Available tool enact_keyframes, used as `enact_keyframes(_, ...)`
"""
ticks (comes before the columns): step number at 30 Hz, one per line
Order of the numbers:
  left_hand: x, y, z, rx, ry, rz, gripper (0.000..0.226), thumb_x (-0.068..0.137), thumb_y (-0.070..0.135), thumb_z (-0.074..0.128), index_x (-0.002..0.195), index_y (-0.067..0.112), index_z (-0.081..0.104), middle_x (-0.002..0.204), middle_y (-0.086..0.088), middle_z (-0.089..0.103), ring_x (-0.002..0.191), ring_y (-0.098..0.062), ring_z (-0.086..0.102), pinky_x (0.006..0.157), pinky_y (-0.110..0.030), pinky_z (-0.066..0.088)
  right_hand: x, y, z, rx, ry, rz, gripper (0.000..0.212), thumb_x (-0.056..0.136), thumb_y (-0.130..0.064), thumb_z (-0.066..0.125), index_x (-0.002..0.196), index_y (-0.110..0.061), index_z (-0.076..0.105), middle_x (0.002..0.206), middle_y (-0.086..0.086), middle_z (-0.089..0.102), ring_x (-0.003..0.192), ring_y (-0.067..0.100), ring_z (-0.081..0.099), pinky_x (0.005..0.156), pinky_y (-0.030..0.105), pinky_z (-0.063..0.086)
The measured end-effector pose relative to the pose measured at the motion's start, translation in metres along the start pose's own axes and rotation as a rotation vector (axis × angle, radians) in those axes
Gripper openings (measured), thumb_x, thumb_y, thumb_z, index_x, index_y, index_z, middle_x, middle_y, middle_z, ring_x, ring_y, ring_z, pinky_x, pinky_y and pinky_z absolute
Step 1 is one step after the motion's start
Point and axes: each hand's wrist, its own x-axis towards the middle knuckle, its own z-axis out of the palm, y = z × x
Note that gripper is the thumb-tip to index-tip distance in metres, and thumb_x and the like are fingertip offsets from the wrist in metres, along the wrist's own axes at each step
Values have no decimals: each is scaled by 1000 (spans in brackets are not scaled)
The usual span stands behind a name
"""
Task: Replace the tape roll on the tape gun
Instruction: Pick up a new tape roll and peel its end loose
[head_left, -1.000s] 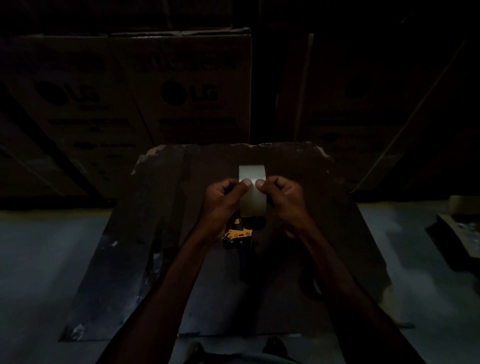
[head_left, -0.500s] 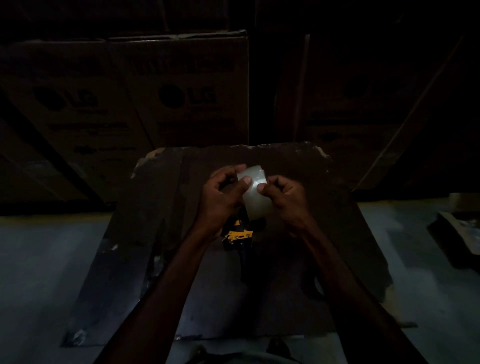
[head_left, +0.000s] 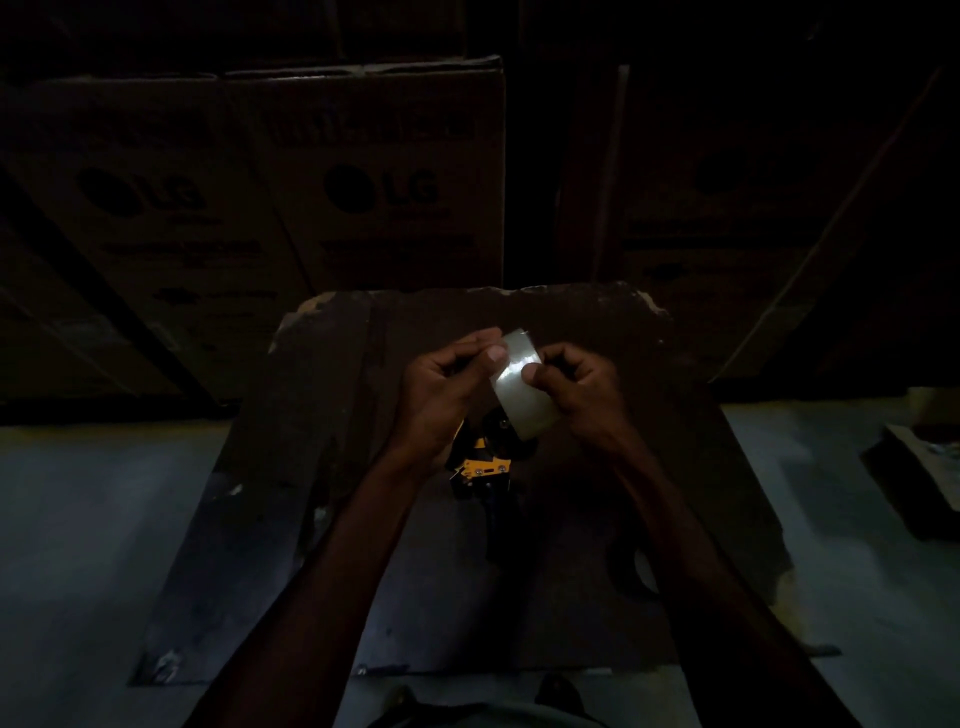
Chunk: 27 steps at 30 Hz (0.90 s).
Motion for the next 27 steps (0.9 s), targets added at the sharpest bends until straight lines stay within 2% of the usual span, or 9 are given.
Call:
enact_keyframes(6,2,-1,-8,-188,130,-148,18,88,16,62,101,7,70,97,-8,72,94,-20,67,84,-32,54,2,8,-7,-16,2,-14,10,76,-8,70,79,-17,65,61,-13,67,56,-4,58,54,17,46)
enact_keyframes(8,2,0,-11,-197,110,-160,17,89,15,60,100,6,69,100,-8,70,100,-19,65,88,-33,52,1,12,-9,-18,8,14,17,83,2,67,84,-15,64,68,-10,67,59,-3,59,57,18,46)
enact_keyframes(11,0,1,-11,-206,98,-173,12,90,15,59,92,11,70,96,-4,72,99,-16,66,82,-28,55,-1,20,-5,5,1,61,18,87,-1,64,87,-19,61,84,-1,62,72,10,58,58,22,46)
enact_keyframes(13,-1,-2,-10,-219,119,-198,11,89,16,60,93,11,69,95,-3,72,97,-16,66,76,-24,56,-2,24,1,48,-1,136,19,84,-13,66,102,-16,59,96,2,61,77,14,58,54,23,47)
enact_keyframes(16,-1,-7,-11,-236,177,-236,14,88,16,62,97,7,68,94,-6,72,96,-19,67,73,-24,56,-1,31,4,58,-17,268,52,74,-39,65,122,-21,53,113,5,62,87,20,62,58,30,49)
enact_keyframes(18,-2,-8,-14,-239,194,-238,23,88,16,63,104,1,65,92,-8,71,89,-19,68,67,-23,56,0,34,3,43,-19,301,55,78,-47,69,124,-22,53,118,9,63,90,21,63,60,31,50)
enact_keyframes(21,-3,-8,-18,-210,209,-243,16,91,17,58,97,4,64,87,-11,68,67,-15,67,57,-24,55,4,36,-2,26,-48,304,73,59,-60,73,120,-24,56,115,8,65,94,24,65,67,36,52)
enact_keyframes(24,-2,-5,-25,-139,186,-276,13,94,21,53,85,15,61,77,-7,67,65,-19,64,62,-31,53,8,31,-13,-16,-131,275,68,62,-48,74,123,-25,55,109,1,64,88,15,65,66,28,50)
enact_keyframes(27,-2,-3,-30,-106,105,-281,11,95,22,51,89,17,57,70,1,72,68,-19,69,68,-36,53,11,24,-23,-111,-215,237,64,78,-33,74,136,-22,49,108,-3,63,91,10,64,66,20,50)
